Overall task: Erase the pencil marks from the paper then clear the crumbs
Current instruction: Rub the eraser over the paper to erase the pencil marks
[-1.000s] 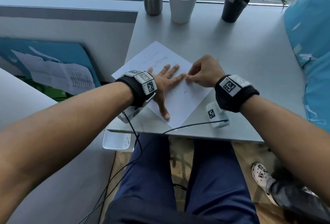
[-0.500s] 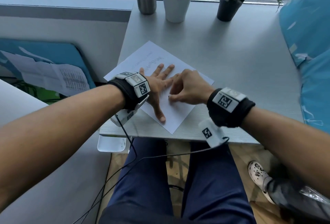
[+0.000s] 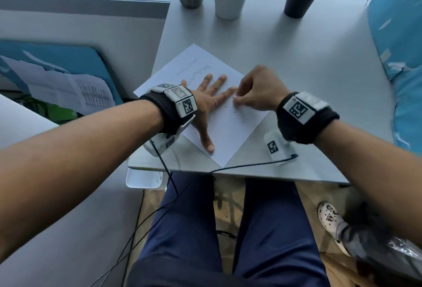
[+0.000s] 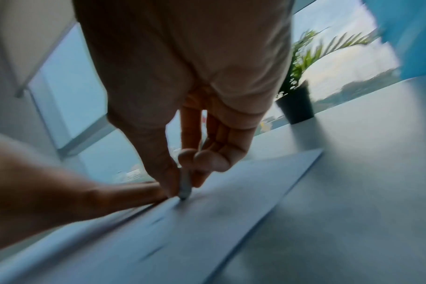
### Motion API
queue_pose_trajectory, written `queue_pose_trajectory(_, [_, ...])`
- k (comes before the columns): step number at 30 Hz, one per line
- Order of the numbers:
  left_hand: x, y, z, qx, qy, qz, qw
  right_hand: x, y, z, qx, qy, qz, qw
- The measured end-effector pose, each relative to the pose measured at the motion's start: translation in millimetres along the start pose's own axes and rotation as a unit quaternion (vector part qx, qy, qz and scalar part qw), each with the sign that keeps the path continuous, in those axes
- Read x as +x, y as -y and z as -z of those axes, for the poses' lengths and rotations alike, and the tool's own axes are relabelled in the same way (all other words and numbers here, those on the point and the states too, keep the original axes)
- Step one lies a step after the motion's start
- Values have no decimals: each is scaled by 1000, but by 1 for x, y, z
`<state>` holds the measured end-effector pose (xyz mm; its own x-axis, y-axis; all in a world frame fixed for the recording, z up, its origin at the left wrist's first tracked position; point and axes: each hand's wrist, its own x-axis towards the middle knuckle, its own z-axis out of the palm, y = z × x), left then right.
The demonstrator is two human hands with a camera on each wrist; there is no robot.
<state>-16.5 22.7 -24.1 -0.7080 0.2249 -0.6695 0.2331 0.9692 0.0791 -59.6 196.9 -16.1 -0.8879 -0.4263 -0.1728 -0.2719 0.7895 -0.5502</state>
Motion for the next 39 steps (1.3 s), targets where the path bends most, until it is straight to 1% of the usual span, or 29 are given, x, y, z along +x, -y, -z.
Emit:
queue_pose_trajectory(2, [3,0,-2,8,-4,0,1000,-19,14,-16,-11,62,44,997])
queue_pose_trajectory(3, [3,0,-2,11,-5,0,1000,-25,17,-20,-10,88,56,995])
queue_pose_trajectory(4, [3,1,-2,11,-2,1,1000,-22,14,-18,-11,97,53,994])
queue_pose_trajectory(5, [2,1,-1,9,0,2,1000,-13,8,-12,-6,82,37,996])
queue_pose_trajectory(8, [2,2,0,4,-1,-1,1000,10,-9,11,4,-9,-18,1000])
queue_pose_trajectory(9, [3,1,0,2,-1,0,1000,9,-9,9,1,-18,-19,1000])
queue_pose_trajectory(10, [4,1,0,4,1,1,1000,4,-5,3,-2,-8,-8,1000])
queue_pose_trajectory(12, [5,1,-2,11,3,2,1000,-13,7,-11,-4,49,33,998])
queue_pose_trajectory(13, [6,2,-2,12,2,1,1000,-17,9,-14,1,75,45,996])
queue_pose_trajectory(14, [5,2,-1,10,-2,-3,1000,-15,5,-11,6,81,41,996])
queue_pose_trajectory(17, [4,3,0,1,-15,-11,1000,10,-12,11,25,7,-14,1000])
queue_pose_trajectory(18, [3,3,0,-3,-14,-9,1000,13,-15,13,23,-8,-23,999])
queue_pose_trajectory(19, [3,3,0,-4,-14,-8,1000,12,-13,10,18,-10,-18,1000])
queue_pose_trajectory(20, [3,3,-1,0,-14,-9,1000,7,-9,5,7,2,-2,1000])
queue_pose_trajectory(22, [5,4,-3,8,-15,-7,1000,-5,2,-3,-10,48,32,998])
queue_pose_trajectory(23, [4,4,-2,6,-13,-8,1000,-6,1,-3,-8,62,32,998])
queue_pose_trajectory(24, [3,4,-3,1,-13,-11,1000,-1,-2,0,-2,60,20,998])
queue_pose_trajectory(27, [2,5,-3,-6,-10,-20,1000,16,-19,19,23,11,-34,999])
queue_pose_trajectory(29, [2,6,-1,-12,-5,-20,1000,21,-24,22,23,12,-40,999])
queue_pose_trajectory(32, [3,5,5,-29,-35,-10,999,23,-21,19,-3,17,-27,999])
queue_pose_trajectory(34, [5,0,12,-33,-86,-10,996,25,-21,22,2,12,-33,999])
queue_pose_trajectory(36, [8,-4,15,-39,-136,-27,990,23,-21,21,-3,10,-29,1000])
queue_pose_trajectory(37, [11,-5,16,-47,-149,-35,987,22,-21,20,-8,15,-22,1000])
queue_pose_trajectory(39, [16,-4,15,-61,-142,-27,988,23,-24,23,-13,22,-16,1000])
